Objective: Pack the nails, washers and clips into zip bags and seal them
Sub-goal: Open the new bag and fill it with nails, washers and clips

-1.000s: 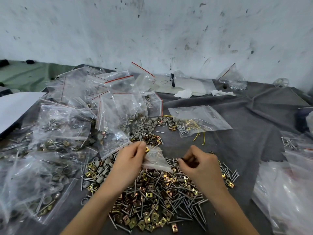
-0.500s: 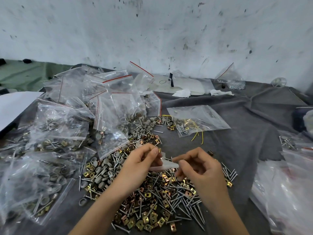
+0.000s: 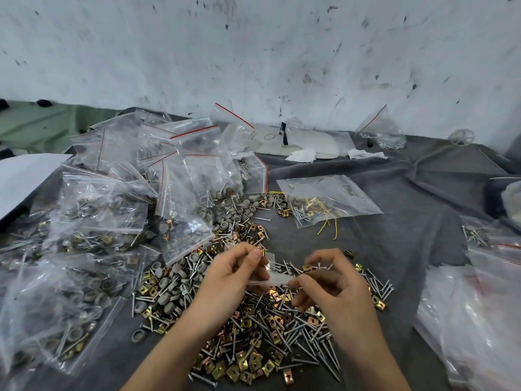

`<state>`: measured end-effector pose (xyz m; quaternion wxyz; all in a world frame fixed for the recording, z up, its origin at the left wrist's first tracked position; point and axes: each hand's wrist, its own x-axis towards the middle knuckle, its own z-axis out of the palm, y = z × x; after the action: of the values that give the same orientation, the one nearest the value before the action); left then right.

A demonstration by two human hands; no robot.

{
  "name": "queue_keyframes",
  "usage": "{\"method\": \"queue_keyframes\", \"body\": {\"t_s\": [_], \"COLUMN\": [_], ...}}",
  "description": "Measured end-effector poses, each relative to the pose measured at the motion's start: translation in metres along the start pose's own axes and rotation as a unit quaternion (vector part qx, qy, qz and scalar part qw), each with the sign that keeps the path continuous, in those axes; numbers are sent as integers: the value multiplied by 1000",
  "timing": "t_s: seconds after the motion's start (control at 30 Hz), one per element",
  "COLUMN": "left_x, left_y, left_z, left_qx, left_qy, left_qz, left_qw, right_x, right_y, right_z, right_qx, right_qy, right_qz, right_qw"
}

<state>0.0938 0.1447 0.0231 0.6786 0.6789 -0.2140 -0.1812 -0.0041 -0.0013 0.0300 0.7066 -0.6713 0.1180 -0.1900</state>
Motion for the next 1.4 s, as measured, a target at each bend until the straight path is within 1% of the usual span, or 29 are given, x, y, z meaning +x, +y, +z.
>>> {"method": "queue_keyframes", "body": {"t_s": [0.03,0.1,0.2,0.27,0.33,0.5,0.63,0.73,0.87,0.97,1.07,1.2,1.27,1.33,1.4], "left_x": [1,3,5,6,7,6,4,3,1,1,0,-1,-1,-1,-1], "left_y": [1,2,3,4,4,5,5,5,0,-1,-1,2,4,5,5], "left_z": [0,1,2,2,3,6,9,11,13,15,16,15,16,16,15], "left_qx": [3,17,35,47,52,54,73,53,21,-1,-9,-9,-17,-39,-57], "left_qy": [4,10,12,14,15,21,23,34,57,66,69,65,64,71,82], "left_qz": [0,9,19,24,29,44,63,60,45,42,38,41,39,34,30], "left_qw": [1000,1000,999,999,998,997,995,996,997,997,997,997,997,996,995], "right_x": [0,0,2,3,4,4,3,4,7,7,11,17,16,16,15], "right_y": [-1,-4,-11,-15,-19,-22,-18,-16,-13,-17,-18,-13,-10,-7,-7], "right_z": [0,-1,-1,0,2,8,11,10,4,2,-2,-3,-2,-1,1], "right_qx": [-25,-116,-262,-310,-339,-367,-395,-409,-473,-469,-488,-496,-508,-526,-517], "right_qy": [-8,-16,-37,-43,-49,-82,-58,-73,-104,-155,-202,-235,-233,-221,-224], "right_qz": [-12,-50,-74,-81,-109,-172,-195,-170,-131,-115,-95,-74,-81,-111,-123], "right_qw": [1000,992,961,946,933,910,896,894,865,862,844,832,825,814,817]}}
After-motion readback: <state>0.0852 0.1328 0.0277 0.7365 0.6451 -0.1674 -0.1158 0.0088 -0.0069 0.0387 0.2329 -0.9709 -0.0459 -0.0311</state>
